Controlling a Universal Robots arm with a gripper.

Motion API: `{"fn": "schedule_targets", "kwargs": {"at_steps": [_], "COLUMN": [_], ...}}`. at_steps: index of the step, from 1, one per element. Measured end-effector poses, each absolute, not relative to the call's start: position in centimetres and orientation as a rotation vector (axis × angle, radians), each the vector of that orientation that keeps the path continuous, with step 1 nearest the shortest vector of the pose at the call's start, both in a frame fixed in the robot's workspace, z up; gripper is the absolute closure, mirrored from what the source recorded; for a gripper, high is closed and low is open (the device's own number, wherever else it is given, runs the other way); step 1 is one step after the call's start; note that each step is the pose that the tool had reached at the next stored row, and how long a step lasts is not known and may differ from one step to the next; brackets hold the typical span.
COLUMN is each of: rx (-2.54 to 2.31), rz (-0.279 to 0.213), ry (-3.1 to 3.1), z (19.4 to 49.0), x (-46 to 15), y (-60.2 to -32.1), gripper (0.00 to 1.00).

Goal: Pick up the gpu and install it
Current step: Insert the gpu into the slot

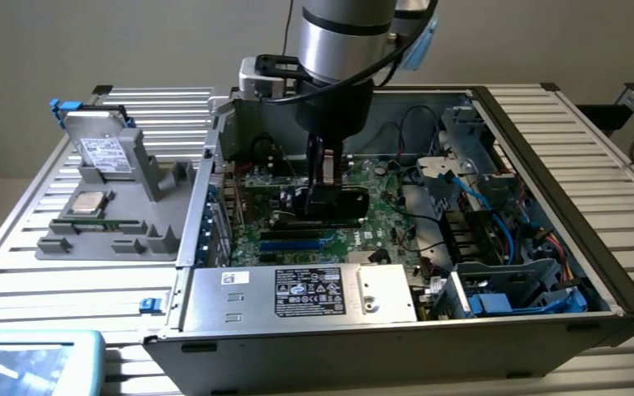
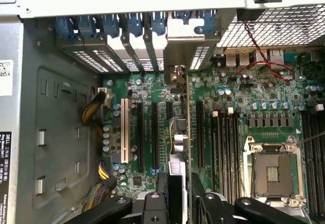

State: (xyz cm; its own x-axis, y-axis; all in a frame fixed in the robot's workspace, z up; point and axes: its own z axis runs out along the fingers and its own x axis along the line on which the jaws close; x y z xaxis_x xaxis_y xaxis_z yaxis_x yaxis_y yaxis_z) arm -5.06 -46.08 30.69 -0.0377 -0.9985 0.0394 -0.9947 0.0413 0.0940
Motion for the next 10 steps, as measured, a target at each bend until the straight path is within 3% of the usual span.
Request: {"fn": "schedule_targets", "kwargs": {"at_steps": [10], "rx": [2.109], "rz": [-0.067], "ry": [-2.191], "z": [29.0], "x": [-5.6], "y": [-46.2], "gripper": [0.71]}}
